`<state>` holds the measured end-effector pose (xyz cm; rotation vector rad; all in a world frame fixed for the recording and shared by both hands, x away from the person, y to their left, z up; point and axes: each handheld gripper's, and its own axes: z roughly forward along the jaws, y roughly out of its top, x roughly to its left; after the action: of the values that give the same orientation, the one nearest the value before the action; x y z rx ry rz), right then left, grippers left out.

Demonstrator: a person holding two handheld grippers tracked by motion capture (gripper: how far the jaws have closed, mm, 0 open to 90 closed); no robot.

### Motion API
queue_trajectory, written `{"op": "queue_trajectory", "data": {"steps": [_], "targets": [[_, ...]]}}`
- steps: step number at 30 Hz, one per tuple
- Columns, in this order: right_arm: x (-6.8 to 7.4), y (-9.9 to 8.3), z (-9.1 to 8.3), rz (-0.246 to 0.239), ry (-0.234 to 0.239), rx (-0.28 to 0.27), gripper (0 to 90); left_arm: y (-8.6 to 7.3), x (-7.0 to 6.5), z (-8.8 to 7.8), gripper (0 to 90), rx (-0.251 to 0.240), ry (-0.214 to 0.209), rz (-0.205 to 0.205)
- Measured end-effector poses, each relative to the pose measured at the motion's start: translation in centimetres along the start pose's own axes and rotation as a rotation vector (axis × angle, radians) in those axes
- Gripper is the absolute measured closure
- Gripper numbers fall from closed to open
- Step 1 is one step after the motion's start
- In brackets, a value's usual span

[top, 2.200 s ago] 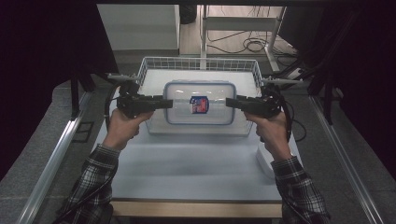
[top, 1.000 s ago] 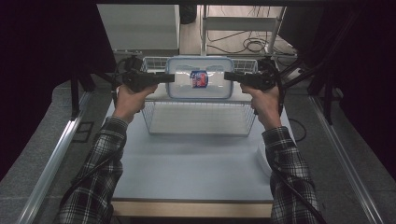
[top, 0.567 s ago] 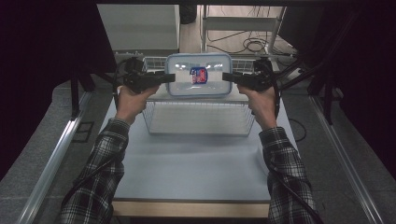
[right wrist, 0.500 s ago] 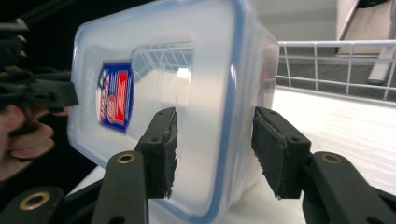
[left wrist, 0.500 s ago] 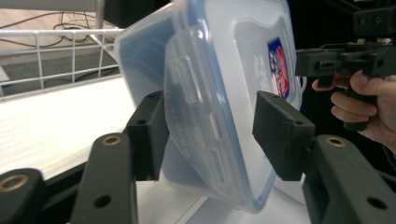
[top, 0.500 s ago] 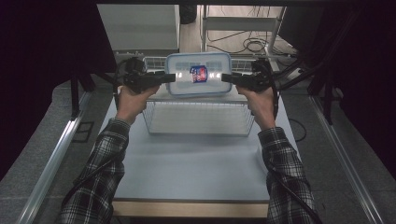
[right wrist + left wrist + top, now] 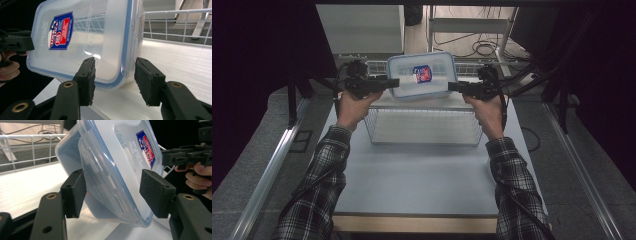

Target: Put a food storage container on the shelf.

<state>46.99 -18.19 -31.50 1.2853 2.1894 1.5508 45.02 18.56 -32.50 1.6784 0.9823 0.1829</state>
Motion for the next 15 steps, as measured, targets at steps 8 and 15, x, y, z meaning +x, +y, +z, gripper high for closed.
{"op": "queue_trajectory", "data": {"steps": [8,15], "targets": [[0.27,0.19,-0.17,0.015,0.000,-0.013,51.2,-0.19,-0.04,0.39,35.3,0.018,0.089,0.035],[0.67,0.58,-0.11,0.005,-0.039,-0.011,50.4,0.11,-0.15,0.77,39.8,0.013,0.084,0.033]]}}
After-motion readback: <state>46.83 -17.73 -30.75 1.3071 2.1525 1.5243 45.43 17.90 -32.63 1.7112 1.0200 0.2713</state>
